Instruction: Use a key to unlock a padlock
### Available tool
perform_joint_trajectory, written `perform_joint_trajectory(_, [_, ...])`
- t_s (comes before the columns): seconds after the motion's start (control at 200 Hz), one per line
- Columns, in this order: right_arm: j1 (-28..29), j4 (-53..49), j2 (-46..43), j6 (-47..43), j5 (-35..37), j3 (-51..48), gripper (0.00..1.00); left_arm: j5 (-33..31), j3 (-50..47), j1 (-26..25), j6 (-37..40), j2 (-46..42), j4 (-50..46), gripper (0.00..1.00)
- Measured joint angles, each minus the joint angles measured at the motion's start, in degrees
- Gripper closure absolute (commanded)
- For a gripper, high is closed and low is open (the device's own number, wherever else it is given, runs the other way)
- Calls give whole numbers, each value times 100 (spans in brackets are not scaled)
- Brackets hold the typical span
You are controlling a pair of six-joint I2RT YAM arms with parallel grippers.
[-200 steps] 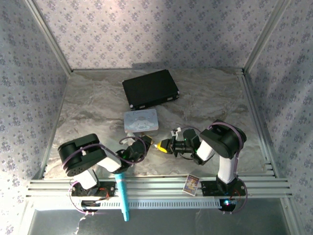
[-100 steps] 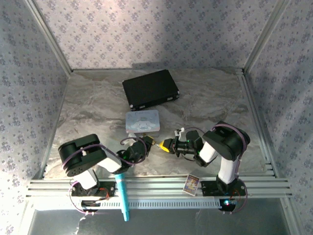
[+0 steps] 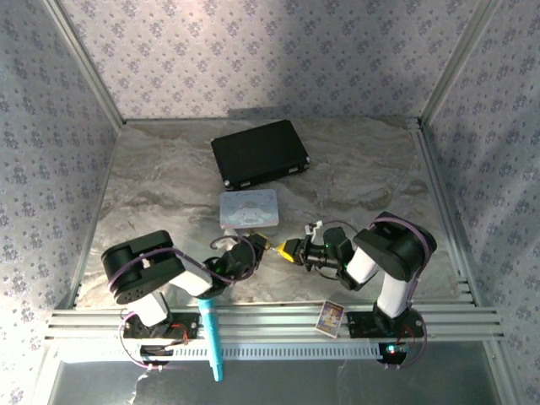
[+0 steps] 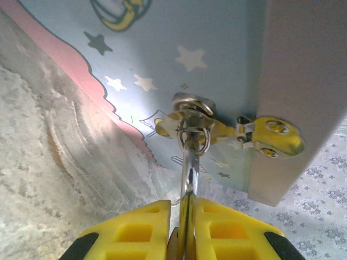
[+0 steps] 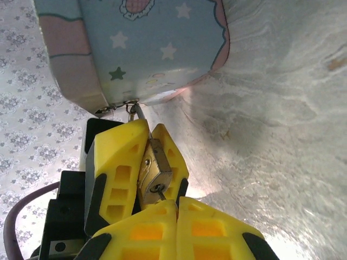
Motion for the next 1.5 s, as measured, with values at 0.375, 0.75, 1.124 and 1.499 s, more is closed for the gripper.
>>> perform_joint_trajectory(0.375, [129,70,-92,136,542,-391,100,-26,319,-44,55,0,-608,93])
perform_joint_trajectory(0.75, [509,24,-505,549,1464,-459,100,-151,424,-83,-118,92,-638,94])
perform_joint_trajectory(1.124, [675,52,-153,796,1869,-435,100,-212,455,-111,-229,177,-535,95])
perform_joint_trajectory(1.499, [691,-177,-643,769,2103,-485,100,-258,516,-116,-313,229,-522,94])
